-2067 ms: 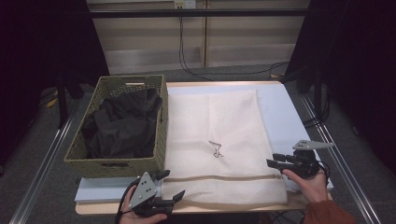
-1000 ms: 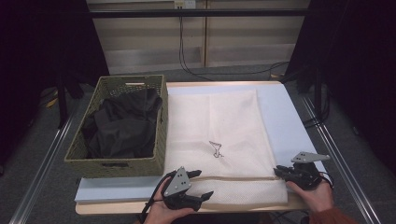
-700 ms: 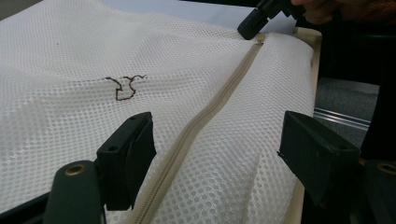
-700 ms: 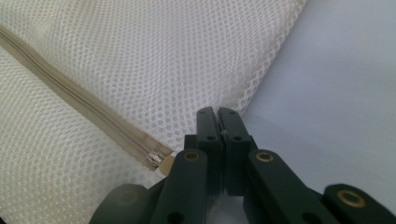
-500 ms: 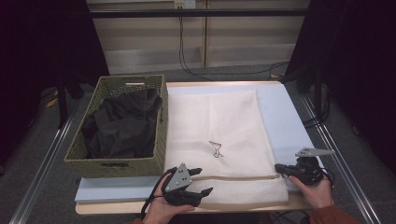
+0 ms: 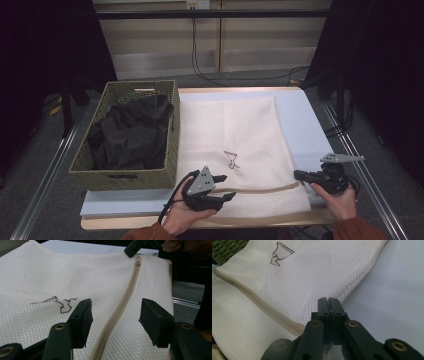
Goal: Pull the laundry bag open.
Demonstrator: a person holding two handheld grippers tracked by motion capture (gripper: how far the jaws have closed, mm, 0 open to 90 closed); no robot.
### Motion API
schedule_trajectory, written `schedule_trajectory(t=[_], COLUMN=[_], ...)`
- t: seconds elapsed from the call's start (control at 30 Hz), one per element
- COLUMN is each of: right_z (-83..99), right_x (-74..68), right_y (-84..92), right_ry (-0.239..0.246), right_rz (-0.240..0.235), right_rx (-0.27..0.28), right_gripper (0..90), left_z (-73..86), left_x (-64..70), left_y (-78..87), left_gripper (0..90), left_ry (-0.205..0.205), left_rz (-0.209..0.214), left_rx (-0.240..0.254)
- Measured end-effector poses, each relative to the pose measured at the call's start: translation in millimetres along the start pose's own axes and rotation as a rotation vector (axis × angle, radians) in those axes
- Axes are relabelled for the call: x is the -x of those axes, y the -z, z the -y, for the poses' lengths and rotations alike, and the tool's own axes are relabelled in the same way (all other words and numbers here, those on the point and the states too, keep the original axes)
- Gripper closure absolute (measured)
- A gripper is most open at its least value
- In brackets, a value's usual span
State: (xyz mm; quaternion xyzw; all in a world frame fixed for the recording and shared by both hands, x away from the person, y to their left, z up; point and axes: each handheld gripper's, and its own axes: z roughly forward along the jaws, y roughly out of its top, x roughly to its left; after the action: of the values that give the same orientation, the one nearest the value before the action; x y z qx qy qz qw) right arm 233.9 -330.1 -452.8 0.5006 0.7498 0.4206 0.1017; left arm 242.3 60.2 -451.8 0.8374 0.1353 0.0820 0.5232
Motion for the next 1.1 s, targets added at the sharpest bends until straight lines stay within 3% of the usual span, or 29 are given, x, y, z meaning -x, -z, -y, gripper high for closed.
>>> schedule_trajectory(t=[0.23, 0.43, 0.6, 0.67, 0.73, 0.77, 0.83, 0.97, 1.1], right_z=[-13.5, -27.5, -37.0, -39.1, -39.7, -40.8, -41.1, -42.3, -47.0], right_x=[-5.6, -11.4, -15.9, -16.7, -16.9, -17.4, -17.2, -16.6, -22.0], right_y=[1.7, 0.6, -0.7, -2.1, -2.6, -3.8, -4.3, -7.6, -10.4], right_ry=[0.012, 0.048, 0.058, 0.057, 0.059, 0.052, 0.054, 0.046, 0.060], right_rz=[-0.011, -0.022, -0.029, -0.032, -0.041, -0.048, -0.055, -0.070, -0.074], right_rx=[0.020, 0.005, 0.010, 0.013, 0.018, 0.023, 0.028, 0.043, 0.035], right_gripper=[89.5, 89.5, 89.5, 89.5, 89.5, 89.5, 89.5, 89.5, 89.4], left_z=[-11.5, -26.1, -36.3, -39.1, -40.3, -41.1, -41.6, -43.9, -45.5], left_x=[0.9, 4.8, 4.6, 3.3, 3.2, 3.7, 5.8, 6.0, 2.8], left_y=[-6.8, -16.4, -24.7, -29.4, -31.4, -34.3, -37.0, -45.0, -56.4], left_gripper=[47.2, 52.3, 53.3, 52.1, 51.3, 51.4, 52.9, 57.1, 61.6], left_ry=[-0.020, -0.006, 0.004, 0.025, 0.025, 0.026, 0.019, 0.005, 0.004], left_rz=[0.019, 0.074, 0.068, 0.075, 0.084, 0.111, 0.106, 0.138, 0.135], left_rx=[-0.012, 0.011, 0.007, 0.019, 0.017, 0.015, 0.022, -0.004, -0.034])
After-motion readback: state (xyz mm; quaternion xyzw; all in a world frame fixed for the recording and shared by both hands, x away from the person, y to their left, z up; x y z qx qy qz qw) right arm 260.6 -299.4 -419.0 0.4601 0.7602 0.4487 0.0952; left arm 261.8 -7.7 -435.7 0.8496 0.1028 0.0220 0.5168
